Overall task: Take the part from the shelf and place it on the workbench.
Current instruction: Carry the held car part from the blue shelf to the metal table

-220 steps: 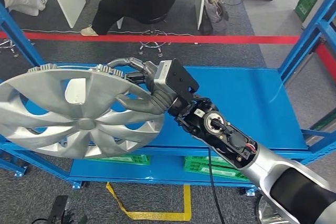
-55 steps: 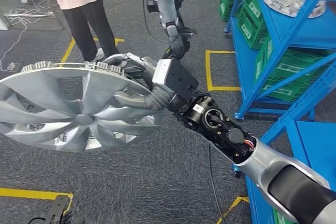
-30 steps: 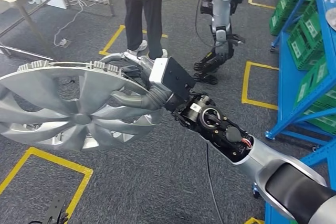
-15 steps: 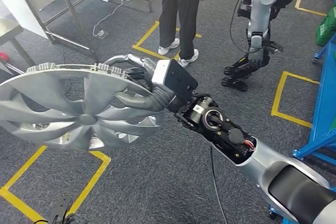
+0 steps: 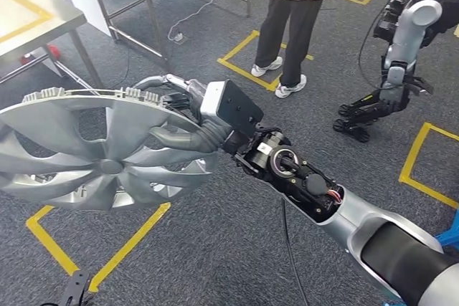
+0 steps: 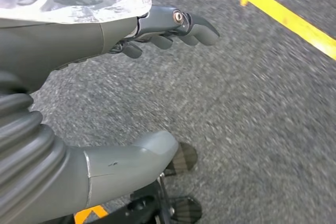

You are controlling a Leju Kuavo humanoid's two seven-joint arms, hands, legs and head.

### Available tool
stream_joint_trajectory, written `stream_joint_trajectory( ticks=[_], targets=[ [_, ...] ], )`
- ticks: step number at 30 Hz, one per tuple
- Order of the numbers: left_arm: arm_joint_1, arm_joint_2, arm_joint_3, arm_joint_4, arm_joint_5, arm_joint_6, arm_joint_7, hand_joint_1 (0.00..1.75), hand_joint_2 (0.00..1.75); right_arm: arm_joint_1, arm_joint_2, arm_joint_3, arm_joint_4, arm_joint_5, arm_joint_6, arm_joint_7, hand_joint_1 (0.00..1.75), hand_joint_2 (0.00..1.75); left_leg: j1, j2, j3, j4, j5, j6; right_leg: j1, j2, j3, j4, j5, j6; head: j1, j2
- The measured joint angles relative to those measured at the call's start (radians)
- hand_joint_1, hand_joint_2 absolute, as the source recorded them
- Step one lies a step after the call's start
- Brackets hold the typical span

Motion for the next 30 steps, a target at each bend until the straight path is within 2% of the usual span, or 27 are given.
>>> stream_joint_trajectory(
  ticks=[1,2,3,5,6,7,8,9,10,11,12,13,14,16,17,18,20,21,22,23,24,25,27,28,30],
  targets=[
    [0.0,0.0,0.0,0.0,0.0,0.001,0.003,0.0,1.75,0.0,0.0,0.0,0.0,0.0,0.0,0.001,1.75,1.75,0.004,-0.009,0.002,-0.003,0.002,0.006,-0.002,0.019,-0.01,0.025,-0.018,0.004,0.002,0.0],
    [-0.001,-0.001,0.0,0.0,0.001,0.002,0.006,0.0,1.75,0.0,0.0,-0.001,0.0,0.0,0.0,0.001,1.75,1.75,0.007,-0.021,0.004,-0.006,0.004,0.011,-0.005,0.045,-0.033,0.079,-0.05,0.007,0.004,0.0],
    [-0.002,-0.002,0.0,0.0,0.002,0.001,0.008,0.0,1.75,0.001,0.0,-0.001,0.0,0.001,0.0,0.002,1.75,1.75,0.007,-0.031,0.004,-0.006,0.004,0.014,-0.007,0.074,-0.066,0.156,-0.088,0.01,0.008,0.0],
    [-0.004,-0.004,0.0,0.0,0.004,0.0,0.009,0.0,1.75,0.005,0.0,-0.001,0.0,0.001,0.0,0.002,1.75,1.75,0.006,-0.054,0.005,-0.005,0.004,0.018,-0.008,0.101,-0.141,0.317,-0.155,0.014,0.014,0.0],
    [-0.003,-0.004,0.0,0.0,0.005,-0.003,0.009,0.0,1.75,0.007,0.0,-0.001,0.001,0.001,0.0,0.002,1.75,1.75,0.006,-0.068,0.006,-0.004,0.003,0.018,-0.008,0.104,-0.165,0.36,-0.162,0.015,0.016,0.0],
    [-0.003,-0.005,0.0,0.0,0.007,-0.006,0.009,0.0,1.75,0.009,0.0,-0.001,0.001,0.001,0.0,0.003,1.75,1.75,0.005,-0.081,0.006,-0.003,0.002,0.018,-0.008,0.105,-0.173,0.364,-0.151,0.014,0.016,0.0],
    [-0.002,-0.005,0.0,0.0,0.008,-0.008,0.009,0.0,1.75,0.01,0.0,-0.001,0.001,0.001,0.001,0.003,1.75,1.75,0.005,-0.096,0.008,-0.002,0.001,0.018,-0.008,0.107,-0.164,0.333,-0.121,0.012,0.017,0.0],
    [-0.002,-0.006,0.0,0.0,0.01,-0.01,0.01,0.0,1.75,0.01,0.0,-0.001,0.001,0.001,0.001,0.003,1.75,1.75,0.005,-0.111,0.011,0.0,-0.001,0.015,-0.008,0.115,-0.133,0.255,-0.07,0.008,0.018,0.0],
    [-0.001,-0.007,0.0,0.0,0.011,-0.01,0.011,0.0,1.75,0.01,0.0,-0.001,0.001,0.001,0.001,0.003,1.75,1.75,0.006,-0.124,0.013,0.001,-0.004,0.013,-0.009,0.134,-0.097,0.168,-0.023,0.003,0.02,0.0],
    [-0.002,-0.01,0.0,0.0,0.011,-0.01,0.011,0.0,1.75,0.009,0.0,-0.001,0.001,0.001,0.002,0.003,1.75,1.75,0.007,-0.134,0.015,0.002,-0.005,0.009,-0.01,0.161,-0.064,0.094,0.01,-0.002,0.018,0.0],
    [-0.003,-0.011,0.0,0.0,0.011,-0.011,0.013,0.0,1.75,0.008,0.0,-0.001,0.001,0.001,0.002,0.002,1.75,1.75,0.009,-0.145,0.012,0.004,-0.006,0.005,-0.012,0.185,-0.038,0.037,0.032,-0.005,0.016,0.0],
    [-0.004,-0.012,0.0,0.0,0.012,-0.011,0.014,0.0,1.75,0.007,0.0,-0.001,0.001,0.001,0.002,0.002,1.75,1.75,0.012,-0.153,0.004,0.006,-0.004,0.0,-0.011,0.199,-0.029,0.016,0.033,-0.006,0.016,0.0],
    [-0.004,-0.012,0.0,0.0,0.012,-0.012,0.016,0.0,1.75,0.006,0.0,-0.001,0.002,0.001,0.002,0.002,1.75,1.75,0.016,-0.164,-0.003,0.006,-0.001,-0.008,-0.01,0.2,-0.025,0.011,0.029,-0.006,0.016,0.0],
    [-0.001,-0.009,0.0,0.0,0.011,-0.012,0.018,0.0,1.75,0.005,0.0,-0.001,0.002,0.002,0.002,0.003,1.75,1.75,0.02,-0.181,-0.012,0.006,0.004,-0.021,-0.011,0.179,-0.019,0.0,0.029,-0.01,0.021,0.0],
    [-0.001,-0.009,0.0,0.0,0.011,-0.012,0.019,0.0,1.75,0.004,0.0,-0.001,0.002,0.002,0.002,0.003,1.75,1.75,0.017,-0.169,-0.017,0.014,-0.002,-0.027,-0.014,0.167,-0.014,-0.005,0.031,-0.013,0.019,0.0],
    [-0.003,-0.008,0.0,0.0,0.01,-0.011,0.019,0.0,1.75,0.003,0.0,-0.002,0.002,0.003,0.002,0.003,1.75,1.75,0.014,-0.14,-0.035,0.051,-0.021,-0.031,-0.015,0.153,-0.01,-0.009,0.031,-0.017,0.015,0.0],
    [-0.008,-0.008,0.0,0.0,0.008,-0.007,0.016,0.0,1.75,0.002,0.0,-0.002,0.002,0.002,0.002,0.002,1.75,1.75,0.011,-0.073,-0.101,0.182,-0.082,-0.038,-0.014,0.125,-0.005,-0.013,0.031,-0.024,0.006,0.0],
    [-0.009,-0.008,0.0,0.0,0.005,-0.002,0.014,0.0,1.75,0.002,0.0,-0.002,0.002,0.002,0.002,0.002,1.75,1.75,0.012,-0.056,-0.145,0.264,-0.113,-0.041,-0.012,0.11,-0.005,-0.013,0.029,-0.026,0.003,0.0],
    [-0.009,-0.009,0.0,0.0,0.002,0.002,0.012,0.0,1.75,0.004,0.0,-0.001,0.003,0.002,0.002,0.002,1.75,1.75,0.013,-0.05,-0.175,0.318,-0.127,-0.042,-0.011,0.098,-0.005,-0.013,0.029,-0.027,0.002,0.0],
    [-0.007,-0.01,0.0,0.0,-0.001,0.006,0.01,0.0,1.75,0.005,0.0,-0.001,0.003,0.002,0.002,0.002,1.75,1.75,0.014,-0.047,-0.19,0.342,-0.128,-0.043,-0.011,0.086,-0.006,-0.013,0.028,-0.027,0.002,0.0],
    [-0.006,-0.011,0.0,0.0,-0.003,0.01,0.009,0.0,1.75,0.006,0.0,-0.001,0.003,0.002,0.002,0.003,1.75,1.75,0.015,-0.046,-0.178,0.317,-0.107,-0.042,-0.01,0.073,-0.005,-0.012,0.027,-0.026,0.001,0.0],
    [-0.006,-0.01,0.0,0.0,-0.004,0.012,0.009,0.0,1.75,0.006,0.0,-0.001,0.003,0.002,0.002,0.003,1.75,1.75,0.015,-0.043,-0.144,0.253,-0.075,-0.04,-0.01,0.063,-0.005,-0.012,0.025,-0.025,0.001,0.0],
    [-0.007,-0.008,0.0,0.0,-0.006,0.017,0.008,0.0,1.75,0.006,0.0,-0.001,0.003,0.002,0.002,0.003,1.75,1.75,0.012,-0.025,-0.054,0.091,-0.014,-0.034,-0.009,0.044,-0.002,-0.01,0.021,-0.021,0.001,0.0],
    [-0.008,-0.008,0.0,0.0,-0.006,0.02,0.008,0.0,1.75,0.005,0.0,-0.001,0.003,0.002,0.002,0.003,1.75,1.75,0.007,-0.01,-0.026,0.04,0.001,-0.031,-0.008,0.036,0.0,-0.012,0.019,-0.017,0.0,0.0],
    [-0.009,-0.01,0.0,-0.001,-0.005,0.028,0.006,0.0,1.75,0.003,0.0,-0.001,0.002,0.002,0.001,0.002,1.75,1.75,-0.002,0.004,-0.01,0.004,0.003,-0.019,-0.006,0.025,0.004,-0.014,0.017,-0.007,-0.001,0.0]
  ],
)
